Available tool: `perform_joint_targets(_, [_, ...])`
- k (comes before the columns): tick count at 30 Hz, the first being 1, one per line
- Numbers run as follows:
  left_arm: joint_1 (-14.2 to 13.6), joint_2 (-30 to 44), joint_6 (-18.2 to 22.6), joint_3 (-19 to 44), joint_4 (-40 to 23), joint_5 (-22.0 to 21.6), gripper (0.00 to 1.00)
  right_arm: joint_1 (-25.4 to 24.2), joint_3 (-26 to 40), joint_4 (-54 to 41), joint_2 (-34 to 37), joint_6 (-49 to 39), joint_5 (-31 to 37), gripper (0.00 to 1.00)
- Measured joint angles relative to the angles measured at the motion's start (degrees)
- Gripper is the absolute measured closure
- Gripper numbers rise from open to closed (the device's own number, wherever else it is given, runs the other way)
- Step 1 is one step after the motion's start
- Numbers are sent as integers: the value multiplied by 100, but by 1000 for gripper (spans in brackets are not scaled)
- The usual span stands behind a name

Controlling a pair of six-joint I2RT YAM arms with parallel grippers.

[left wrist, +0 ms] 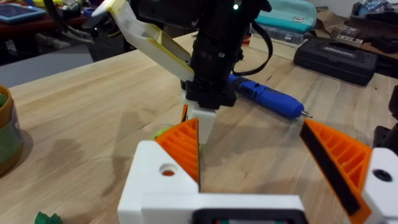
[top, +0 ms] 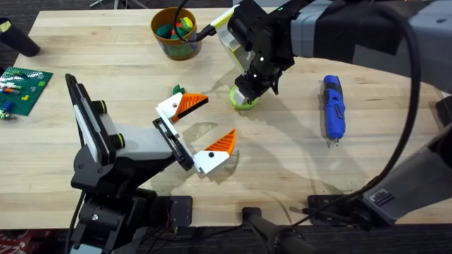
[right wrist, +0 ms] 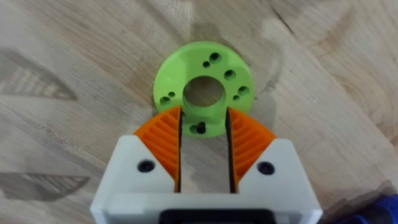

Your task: Pick up the gripper from the table and insert it into the empty holder that is missing its gripper. Then pick up a screw, insert it into the mounting hole, and use the screwdriver to tighten it. Finally, clean up the table by picking up the vegetable and placing it into the bucket.

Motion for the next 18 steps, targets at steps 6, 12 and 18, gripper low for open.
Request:
perform_joint_targets(6, [0, 0, -2, 0, 15, -11, 14, 0, 2, -43, 7, -70, -9, 626])
perform_joint_targets(12, [0, 0, -2, 0, 13, -11, 14, 0, 26, -262, 7, -140, -15, 626])
perform_joint_targets(18, [0, 0, -2, 2, 13, -11, 14, -2, 33, -535, 7, -160, -16, 626])
